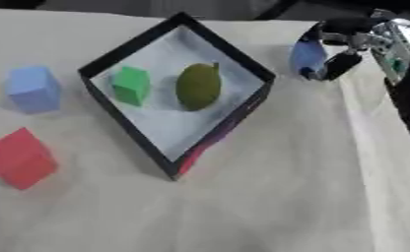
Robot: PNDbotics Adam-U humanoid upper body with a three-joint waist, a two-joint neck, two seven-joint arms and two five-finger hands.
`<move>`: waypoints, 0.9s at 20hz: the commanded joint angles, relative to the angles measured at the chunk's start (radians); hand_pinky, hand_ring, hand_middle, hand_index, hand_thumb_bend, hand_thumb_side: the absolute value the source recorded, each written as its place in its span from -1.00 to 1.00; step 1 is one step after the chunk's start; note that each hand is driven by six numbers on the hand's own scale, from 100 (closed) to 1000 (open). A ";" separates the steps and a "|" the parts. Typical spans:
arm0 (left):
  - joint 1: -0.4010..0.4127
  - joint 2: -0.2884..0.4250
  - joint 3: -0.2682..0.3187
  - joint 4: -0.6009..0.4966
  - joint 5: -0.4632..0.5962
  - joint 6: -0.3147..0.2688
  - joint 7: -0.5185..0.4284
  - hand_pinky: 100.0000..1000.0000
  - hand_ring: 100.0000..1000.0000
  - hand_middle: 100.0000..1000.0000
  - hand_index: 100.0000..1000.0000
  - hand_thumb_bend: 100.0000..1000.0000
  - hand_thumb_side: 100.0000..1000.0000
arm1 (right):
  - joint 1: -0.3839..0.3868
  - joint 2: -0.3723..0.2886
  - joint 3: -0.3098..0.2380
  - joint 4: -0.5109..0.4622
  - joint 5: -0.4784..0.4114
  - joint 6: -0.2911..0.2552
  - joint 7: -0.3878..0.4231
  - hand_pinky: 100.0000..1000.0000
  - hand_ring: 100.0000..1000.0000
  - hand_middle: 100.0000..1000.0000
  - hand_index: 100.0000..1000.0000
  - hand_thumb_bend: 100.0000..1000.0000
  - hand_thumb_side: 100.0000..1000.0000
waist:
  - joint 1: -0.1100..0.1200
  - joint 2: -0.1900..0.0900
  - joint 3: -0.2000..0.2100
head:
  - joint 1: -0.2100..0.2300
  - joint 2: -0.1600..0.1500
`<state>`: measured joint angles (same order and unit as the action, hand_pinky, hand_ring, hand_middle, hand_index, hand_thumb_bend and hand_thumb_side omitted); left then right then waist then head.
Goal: Pick up objects on the table and place them in the box.
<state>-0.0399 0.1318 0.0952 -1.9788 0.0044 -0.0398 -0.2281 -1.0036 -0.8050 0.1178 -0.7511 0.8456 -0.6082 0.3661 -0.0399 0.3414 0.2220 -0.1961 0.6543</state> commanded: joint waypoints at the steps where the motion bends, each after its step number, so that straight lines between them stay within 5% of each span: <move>1: 0.000 0.014 0.006 -0.021 -0.002 0.000 0.001 0.82 0.51 0.48 0.55 -1.00 0.70 | -0.015 -0.059 0.001 -0.055 -0.001 0.015 -0.068 0.62 0.34 -0.03 0.24 -0.89 -0.43 | -0.010 -0.014 -0.004 | 0.005 -0.002; 8: 0.005 0.026 0.008 -0.021 0.001 -0.001 0.005 0.82 0.52 0.48 0.55 -1.00 0.69 | -0.027 -0.104 0.067 -0.210 -0.063 -0.024 -0.102 0.58 0.32 -0.04 0.21 -0.76 -0.34 | -0.015 -0.027 -0.015 | 0.009 0.013; 18: 0.014 0.048 0.010 -0.021 -0.003 -0.003 0.007 0.82 0.52 0.48 0.55 -1.00 0.68 | -0.083 -0.111 0.260 -0.524 -0.158 -0.099 -0.022 0.54 0.32 -0.04 0.20 -0.52 -0.04 | -0.035 -0.041 -0.023 | 0.005 0.012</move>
<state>-0.0263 0.1584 0.0962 -1.9788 0.0043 -0.0400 -0.2230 -1.0644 -0.8812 0.3654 -1.2285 0.7016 -0.7006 0.3334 -0.0658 0.3397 0.1991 -0.1892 0.6685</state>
